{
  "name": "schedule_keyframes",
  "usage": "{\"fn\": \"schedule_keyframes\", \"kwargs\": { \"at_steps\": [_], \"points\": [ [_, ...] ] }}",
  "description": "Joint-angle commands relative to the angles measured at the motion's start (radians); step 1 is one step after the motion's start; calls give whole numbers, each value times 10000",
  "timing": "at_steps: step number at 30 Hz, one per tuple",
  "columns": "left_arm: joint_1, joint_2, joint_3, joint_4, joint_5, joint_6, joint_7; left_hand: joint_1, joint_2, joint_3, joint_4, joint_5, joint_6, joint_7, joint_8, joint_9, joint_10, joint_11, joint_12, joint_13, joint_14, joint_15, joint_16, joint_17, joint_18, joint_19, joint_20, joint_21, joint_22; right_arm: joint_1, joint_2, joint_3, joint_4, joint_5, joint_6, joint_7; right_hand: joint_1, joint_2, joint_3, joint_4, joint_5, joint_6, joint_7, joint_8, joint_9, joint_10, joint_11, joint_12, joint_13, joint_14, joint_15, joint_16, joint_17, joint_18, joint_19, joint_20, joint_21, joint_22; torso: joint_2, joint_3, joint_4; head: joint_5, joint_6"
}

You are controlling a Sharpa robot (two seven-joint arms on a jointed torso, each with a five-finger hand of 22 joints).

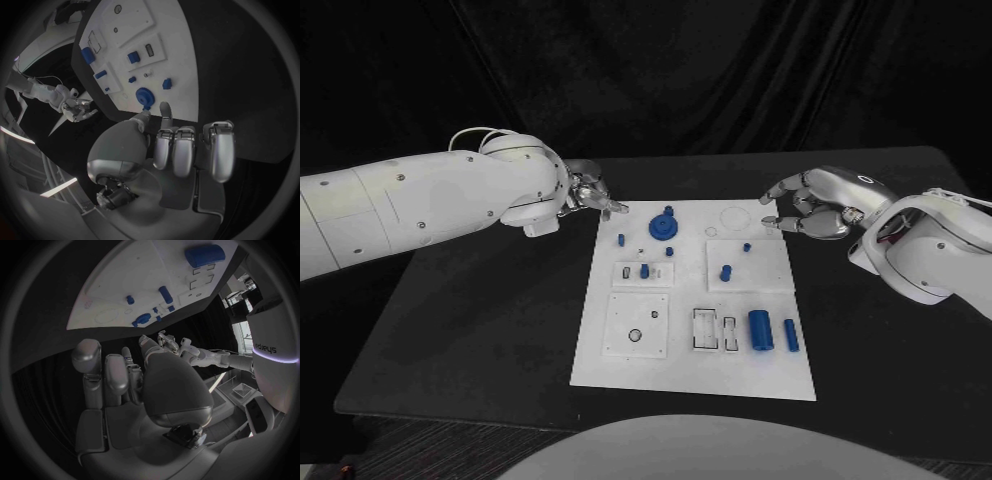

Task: Assemble the parts on the task board

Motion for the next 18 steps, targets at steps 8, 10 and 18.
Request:
{"fn": "schedule_keyframes", "kwargs": {
  "at_steps": [8, 10, 18],
  "points": [
    [-187, 528, 5, -872, -144, 487, 625, 148, 71, -291, 276, -56, -324, 227, -957, -699, 1042, 216, 33, 2606, 1037, 166, 27, 2634, -56, -13, 144, -178, 1716, -55, -5, 7, -21, 31, -26, 123, -31, 10, -9, -1, 64, 54, -1, -47, -24, -65, -25, -70, 717, 215, 49, -13, -7, 84, -26, 21, 25, 800, -14, -31, -6, 16, -2],
    [-230, 637, 5, -1012, -144, 532, 739, 136, 73, -331, 312, -92, -305, 244, -1027, -761, 1042, 234, 33, 2606, 1037, 184, 27, 2634, -53, -24, 163, -190, 1714, -57, -5, 7, -24, 31, -29, 135, -31, 10, -9, -1, 64, 54, -1, -47, -24, -65, -25, -70, 717, 215, 49, -13, -7, 84, -26, 21, 25, 800, -28, -23, -9, 27, -2],
    [-364, 827, 6, -1296, -143, 819, 927, 109, 80, -394, 372, -152, -246, 256, -1091, -826, 1042, 253, 33, 2606, 1037, 206, 27, 2634, -47, -42, 187, -212, 1708, -59, -43, 7, 14, 31, -51, 159, -22, 7, -2, -12, 77, 54, -1, -50, -29, -76, -26, -85, 696, 220, 48, -6, 1, 83, -21, 20, 27, 802, -44, 5, -20, -32, -2]
  ]
}}
